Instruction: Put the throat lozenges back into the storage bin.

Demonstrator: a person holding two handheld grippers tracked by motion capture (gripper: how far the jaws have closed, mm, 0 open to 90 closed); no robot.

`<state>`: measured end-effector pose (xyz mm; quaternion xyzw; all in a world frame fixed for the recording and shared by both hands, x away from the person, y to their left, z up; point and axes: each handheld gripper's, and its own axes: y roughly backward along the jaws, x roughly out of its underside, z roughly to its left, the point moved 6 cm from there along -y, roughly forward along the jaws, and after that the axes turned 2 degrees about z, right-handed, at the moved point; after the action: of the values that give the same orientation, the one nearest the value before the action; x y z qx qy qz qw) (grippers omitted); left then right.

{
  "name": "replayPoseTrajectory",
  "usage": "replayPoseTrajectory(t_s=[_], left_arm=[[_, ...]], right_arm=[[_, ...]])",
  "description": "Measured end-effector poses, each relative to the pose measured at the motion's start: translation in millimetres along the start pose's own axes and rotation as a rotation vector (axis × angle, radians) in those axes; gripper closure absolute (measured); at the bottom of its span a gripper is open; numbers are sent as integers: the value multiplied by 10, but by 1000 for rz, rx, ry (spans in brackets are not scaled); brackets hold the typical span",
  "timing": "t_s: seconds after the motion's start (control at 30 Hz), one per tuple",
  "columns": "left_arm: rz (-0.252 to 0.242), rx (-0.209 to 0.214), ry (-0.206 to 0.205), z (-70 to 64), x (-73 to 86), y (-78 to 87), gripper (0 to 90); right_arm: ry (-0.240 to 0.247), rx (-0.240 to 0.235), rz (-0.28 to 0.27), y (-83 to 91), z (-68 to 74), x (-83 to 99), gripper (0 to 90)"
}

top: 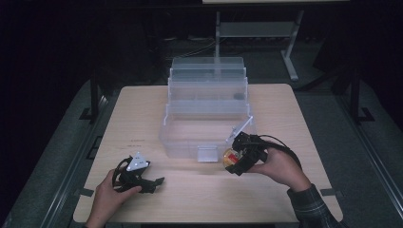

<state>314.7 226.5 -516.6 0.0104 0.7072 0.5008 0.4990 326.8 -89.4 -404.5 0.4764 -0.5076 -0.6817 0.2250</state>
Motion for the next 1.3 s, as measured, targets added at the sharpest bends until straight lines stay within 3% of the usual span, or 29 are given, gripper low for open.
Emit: replayPoseTrajectory(t_s=[0.53, 1.3], left_arm=[[-3, -2, -1, 1, -1, -2, 123], [-3, -2, -1, 2, -1, -2, 123]], right_arm=[[-24, 15, -14, 156, -197, -138, 198], [-99, 60, -5, 206, -600, -239, 198]])
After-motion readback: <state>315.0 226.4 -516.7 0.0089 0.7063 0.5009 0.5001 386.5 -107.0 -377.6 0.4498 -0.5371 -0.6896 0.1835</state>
